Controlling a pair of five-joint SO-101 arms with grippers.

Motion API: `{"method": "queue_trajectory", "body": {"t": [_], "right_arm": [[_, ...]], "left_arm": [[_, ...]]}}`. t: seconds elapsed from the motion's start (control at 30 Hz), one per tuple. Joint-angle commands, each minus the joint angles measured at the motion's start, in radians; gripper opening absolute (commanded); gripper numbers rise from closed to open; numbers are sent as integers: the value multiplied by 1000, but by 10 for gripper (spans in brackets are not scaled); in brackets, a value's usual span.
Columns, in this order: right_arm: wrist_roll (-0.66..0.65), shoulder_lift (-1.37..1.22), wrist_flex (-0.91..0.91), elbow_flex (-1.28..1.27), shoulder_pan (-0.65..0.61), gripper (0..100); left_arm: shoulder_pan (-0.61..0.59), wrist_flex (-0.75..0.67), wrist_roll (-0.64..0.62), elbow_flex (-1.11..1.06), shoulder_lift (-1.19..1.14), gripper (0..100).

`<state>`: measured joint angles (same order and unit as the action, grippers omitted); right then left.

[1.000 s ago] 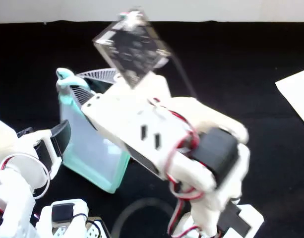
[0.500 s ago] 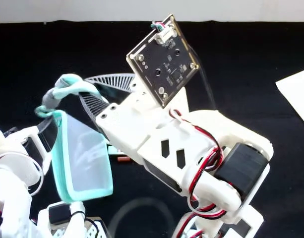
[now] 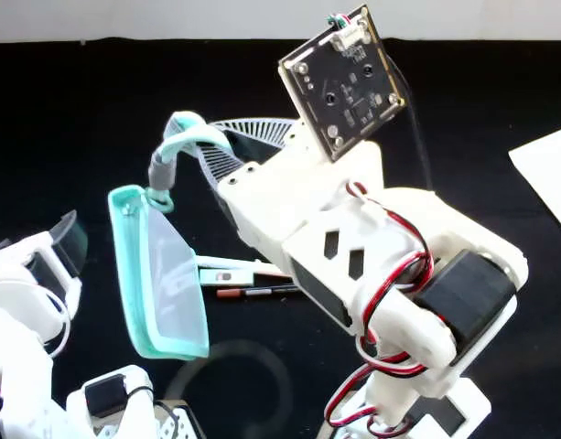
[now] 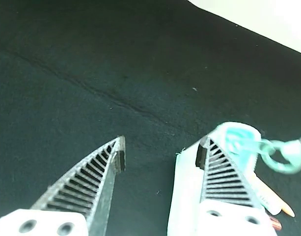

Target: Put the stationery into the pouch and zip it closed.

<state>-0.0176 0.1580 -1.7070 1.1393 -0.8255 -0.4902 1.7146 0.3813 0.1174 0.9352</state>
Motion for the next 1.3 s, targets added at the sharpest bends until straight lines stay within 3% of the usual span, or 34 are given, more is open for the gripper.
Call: {"method": "queue_trajectory", "body": {"t": [0.0, 0.13, 0.33, 0.43, 0.7, 0.87, 1.0, 1.27], "right_arm": [[-9, 12, -2, 22, 12, 6], [-6, 8, -2, 22, 12, 6], [-6, 5, -4, 22, 12, 6], [-6, 10, -8, 22, 12, 6], [-6, 10, -27, 16, 16, 6], [-9, 10, -39, 13, 18, 6], [-9, 4, -39, 13, 18, 6], [-8, -1, -39, 10, 18, 6]], "left_arm": [[-15, -25, 5, 27, 1, 245], [-7, -75, 2, 18, -5, 245], [162, -81, 32, 16, -18, 245], [191, -75, 133, 24, -107, 245], [185, -89, 195, 265, -406, 245], [180, 21, 404, 450, -565, 245], [108, 54, 522, 564, -641, 245], [93, 58, 749, 584, -512, 245]]}}
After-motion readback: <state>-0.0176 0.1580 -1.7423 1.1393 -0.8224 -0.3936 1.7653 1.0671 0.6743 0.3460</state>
